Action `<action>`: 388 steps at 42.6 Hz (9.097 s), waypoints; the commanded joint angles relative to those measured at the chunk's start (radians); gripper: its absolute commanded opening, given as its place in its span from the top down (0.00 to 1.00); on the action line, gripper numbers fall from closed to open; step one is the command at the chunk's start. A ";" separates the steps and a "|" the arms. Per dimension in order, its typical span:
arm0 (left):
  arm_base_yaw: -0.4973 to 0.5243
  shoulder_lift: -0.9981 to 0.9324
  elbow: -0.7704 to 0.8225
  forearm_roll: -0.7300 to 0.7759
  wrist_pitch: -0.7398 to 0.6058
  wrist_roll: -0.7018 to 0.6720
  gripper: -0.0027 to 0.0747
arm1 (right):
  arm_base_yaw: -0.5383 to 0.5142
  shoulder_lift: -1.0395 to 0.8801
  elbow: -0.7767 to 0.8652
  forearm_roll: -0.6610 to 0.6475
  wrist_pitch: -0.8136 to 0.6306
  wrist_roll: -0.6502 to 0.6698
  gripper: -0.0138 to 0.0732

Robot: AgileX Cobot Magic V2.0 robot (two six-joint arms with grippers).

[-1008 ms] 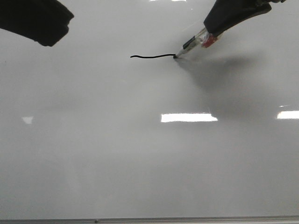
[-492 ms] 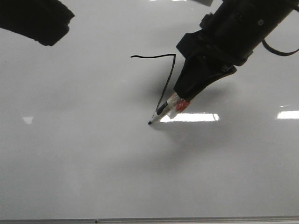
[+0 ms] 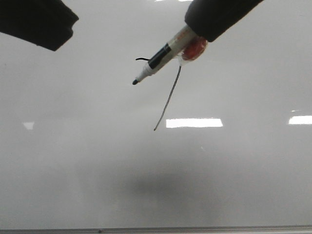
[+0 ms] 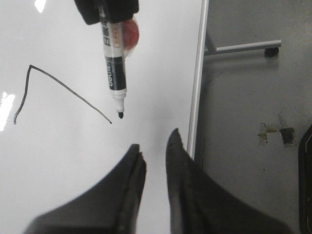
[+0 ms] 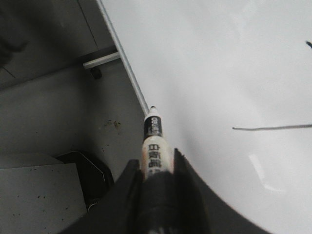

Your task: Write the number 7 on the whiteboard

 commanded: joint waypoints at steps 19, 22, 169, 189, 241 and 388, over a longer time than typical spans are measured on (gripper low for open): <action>-0.009 -0.015 -0.037 -0.021 -0.070 -0.001 0.45 | 0.298 -0.051 -0.028 0.032 -0.174 -0.024 0.91; -0.009 -0.015 -0.037 -0.021 -0.066 -0.001 0.48 | 0.317 -0.051 -0.028 0.032 -0.193 -0.024 0.91; 0.993 0.416 0.216 -0.125 -0.843 -0.422 0.66 | -0.224 -0.903 0.684 0.045 -0.511 0.256 0.92; 0.993 0.416 0.214 -0.123 -0.908 -0.422 0.50 | -0.224 -0.903 0.684 0.045 -0.510 0.256 0.92; 0.993 -0.462 0.292 -0.131 -0.354 -0.422 0.51 | -0.224 -0.903 0.684 0.045 -0.510 0.256 0.92; 0.879 -1.007 0.840 0.076 -0.593 -0.713 0.99 | -0.446 -1.194 1.069 -0.593 -0.806 1.046 0.92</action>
